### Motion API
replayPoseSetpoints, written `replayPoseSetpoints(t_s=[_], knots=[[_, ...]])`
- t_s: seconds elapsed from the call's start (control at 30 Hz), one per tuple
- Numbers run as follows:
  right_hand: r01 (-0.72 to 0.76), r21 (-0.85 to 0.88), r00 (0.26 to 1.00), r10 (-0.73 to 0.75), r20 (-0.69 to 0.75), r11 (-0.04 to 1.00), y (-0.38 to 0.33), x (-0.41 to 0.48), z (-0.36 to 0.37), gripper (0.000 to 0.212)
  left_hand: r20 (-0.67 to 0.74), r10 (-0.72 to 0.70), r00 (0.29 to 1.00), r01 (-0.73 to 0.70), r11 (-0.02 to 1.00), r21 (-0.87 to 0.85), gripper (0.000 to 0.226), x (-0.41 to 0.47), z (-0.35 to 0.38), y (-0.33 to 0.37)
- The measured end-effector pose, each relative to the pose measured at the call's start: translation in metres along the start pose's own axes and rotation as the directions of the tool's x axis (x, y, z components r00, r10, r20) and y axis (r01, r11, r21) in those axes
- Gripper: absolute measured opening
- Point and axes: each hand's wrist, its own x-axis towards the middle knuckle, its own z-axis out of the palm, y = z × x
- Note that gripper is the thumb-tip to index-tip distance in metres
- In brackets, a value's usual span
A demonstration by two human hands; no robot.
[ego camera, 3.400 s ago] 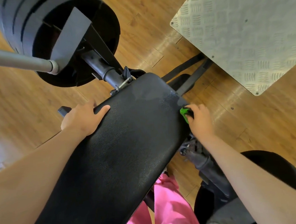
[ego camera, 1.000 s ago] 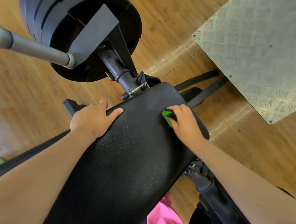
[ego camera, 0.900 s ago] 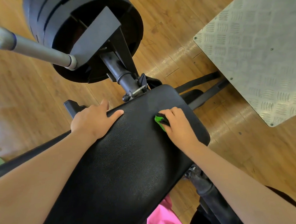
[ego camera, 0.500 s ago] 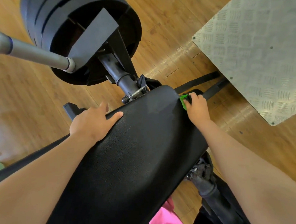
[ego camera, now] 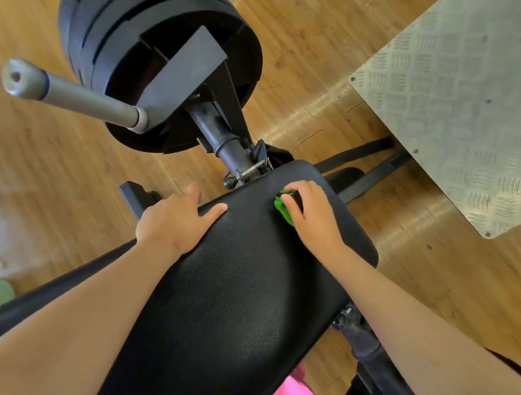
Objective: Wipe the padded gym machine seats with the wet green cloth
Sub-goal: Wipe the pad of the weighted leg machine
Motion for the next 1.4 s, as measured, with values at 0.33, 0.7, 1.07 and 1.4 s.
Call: replayPoseSetpoints(t_s=[0.33, 0.7, 1.07, 1.4], knots=[[-0.221, -0.294, 0.969, 0.175, -0.175, 0.930, 0.066, 0.040, -0.025, 0.032, -0.004, 0.001, 1.000, -0.001, 1.000, 0.004, 0.061, 0.002, 0.001, 0.000], [-0.039, -0.063, 0.991, 0.030, -0.130, 0.997, -0.015, 0.021, 0.014, 0.023, -0.015, -0.010, 1.000, 0.010, 1.000, -0.009, 0.063, 0.003, 0.001, 0.000], [0.128, -0.166, 0.989, -0.138, -0.047, 0.978, -0.006, 0.047, 0.015, 0.035, -0.014, -0.016, 1.000, 0.016, 1.000, 0.015, 0.063, 0.003, 0.001, 0.001], [-0.222, -0.272, 0.974, 0.197, -0.116, 0.937, 0.053, 0.095, -0.013, 0.034, 0.048, -0.027, 0.998, 0.027, 1.000, -0.003, 0.060, 0.003, -0.002, 0.002]])
